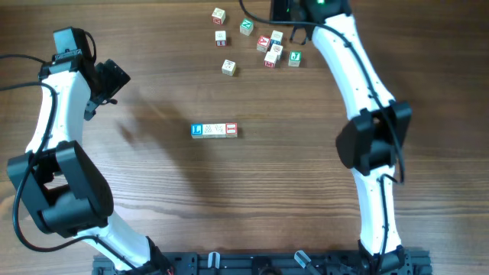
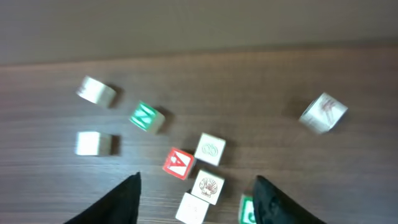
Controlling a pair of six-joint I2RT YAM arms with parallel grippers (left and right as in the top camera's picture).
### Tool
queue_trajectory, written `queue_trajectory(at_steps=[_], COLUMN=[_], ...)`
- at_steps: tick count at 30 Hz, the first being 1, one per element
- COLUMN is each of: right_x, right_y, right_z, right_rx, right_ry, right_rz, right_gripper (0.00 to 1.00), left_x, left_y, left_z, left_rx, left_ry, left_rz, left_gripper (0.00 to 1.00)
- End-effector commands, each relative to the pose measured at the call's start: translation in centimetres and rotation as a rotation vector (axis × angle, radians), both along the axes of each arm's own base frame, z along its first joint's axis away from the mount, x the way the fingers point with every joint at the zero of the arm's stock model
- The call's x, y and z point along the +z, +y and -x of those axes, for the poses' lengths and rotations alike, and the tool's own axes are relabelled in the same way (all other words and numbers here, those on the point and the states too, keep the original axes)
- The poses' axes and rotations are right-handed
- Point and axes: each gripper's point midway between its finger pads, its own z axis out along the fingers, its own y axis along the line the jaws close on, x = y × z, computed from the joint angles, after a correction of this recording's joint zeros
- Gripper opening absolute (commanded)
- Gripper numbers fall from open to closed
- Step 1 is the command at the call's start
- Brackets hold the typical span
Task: Form a horizontal line
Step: 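Lift the right gripper and reach back to the block cluster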
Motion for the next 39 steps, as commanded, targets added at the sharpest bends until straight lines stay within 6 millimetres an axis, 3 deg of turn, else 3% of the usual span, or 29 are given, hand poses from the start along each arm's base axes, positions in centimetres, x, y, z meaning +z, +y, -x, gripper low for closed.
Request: queue_trajectory(at_steps=[1, 2, 4, 10, 14, 22, 27, 30, 35, 39], right_x=[-5.1, -7.1, -9.1, -13.1, -13.9, -13.4, -14.1, -13.9, -13.7, -13.2], right_y=[-0.3, -0.3, -0.2, -0.6, -0.2, -0.1, 2.5, 5.2, 7.3, 8.9], right_z=[-0.2, -0.3, -0.8, 0.5, 2.2, 1.2, 4.0, 5.9, 6.7, 5.9], right_rx=[-0.022, -0.020, -0.017, -0.046, -0.038, -0.065, 0.023, 0.095, 0.082, 0.120], right_ry=[0.080, 0.102, 0.110, 0.211, 0.288, 0.250, 0.377, 0.456, 0.476, 0.416], right_rz=[0.024, 0.035, 0.041, 0.055, 0.031, 0.005, -0.106, -0.216, -0.258, -0.269], right_gripper=[0.68, 0.68, 0.68, 0.65, 0.65, 0.64, 0.68, 0.68, 0.68, 0.70], left_x=[0.8, 0.8, 0.8, 0.8, 0.8, 0.8, 0.8, 0.8, 0.8, 0.8], left_y=[0.0, 0.0, 0.0, 0.0, 0.0, 0.0, 0.0, 0.0, 0.0, 0.0], left_z=[-0.3, -0.3, -0.3, -0.3, -0.3, -0.3, -0.3, -0.3, -0.3, -0.3], left_rx=[0.001, 0.001, 0.001, 0.001, 0.001, 0.001, 0.001, 0.001, 0.001, 0.001], left_ry=[-0.022, -0.022, -0.022, -0.022, -0.022, -0.022, -0.022, -0.022, -0.022, -0.022], left_rz=[-0.004, -0.004, -0.004, -0.004, -0.004, -0.004, -0.004, -0.004, -0.004, -0.004], left_gripper=[1.00, 1.00, 1.00, 1.00, 1.00, 1.00, 1.00, 1.00, 1.00, 1.00])
